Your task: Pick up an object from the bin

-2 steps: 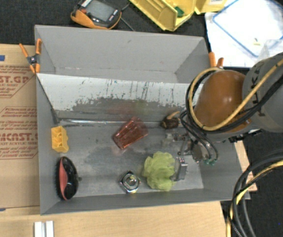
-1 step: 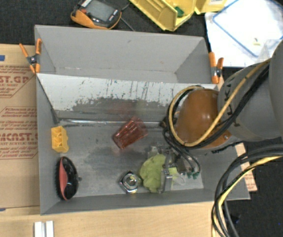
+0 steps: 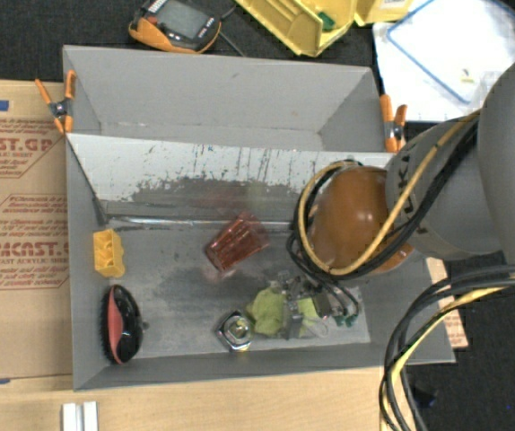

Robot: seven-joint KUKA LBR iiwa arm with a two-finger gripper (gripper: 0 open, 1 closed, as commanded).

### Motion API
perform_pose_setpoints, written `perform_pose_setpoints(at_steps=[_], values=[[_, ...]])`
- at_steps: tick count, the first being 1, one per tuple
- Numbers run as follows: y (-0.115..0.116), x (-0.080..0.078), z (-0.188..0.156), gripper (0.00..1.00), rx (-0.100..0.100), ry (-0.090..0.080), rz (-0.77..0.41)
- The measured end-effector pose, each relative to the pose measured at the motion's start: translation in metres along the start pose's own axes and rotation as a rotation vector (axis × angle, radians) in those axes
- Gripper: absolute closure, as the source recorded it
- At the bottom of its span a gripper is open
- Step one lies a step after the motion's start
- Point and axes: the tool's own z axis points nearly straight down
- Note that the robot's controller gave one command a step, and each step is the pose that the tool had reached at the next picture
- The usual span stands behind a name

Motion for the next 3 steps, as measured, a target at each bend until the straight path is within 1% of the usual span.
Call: perform_pose_setpoints(at_steps=[1, 2, 3], values=[[0.000, 0.000, 0.000, 1.00, 0.000, 0.000, 0.000], [-0.007, 0.007, -0.099, 1.00, 0.000, 0.003, 0.008], [0.008, 0.005, -0.101, 1.00, -0.002, 0.009, 0.002]])
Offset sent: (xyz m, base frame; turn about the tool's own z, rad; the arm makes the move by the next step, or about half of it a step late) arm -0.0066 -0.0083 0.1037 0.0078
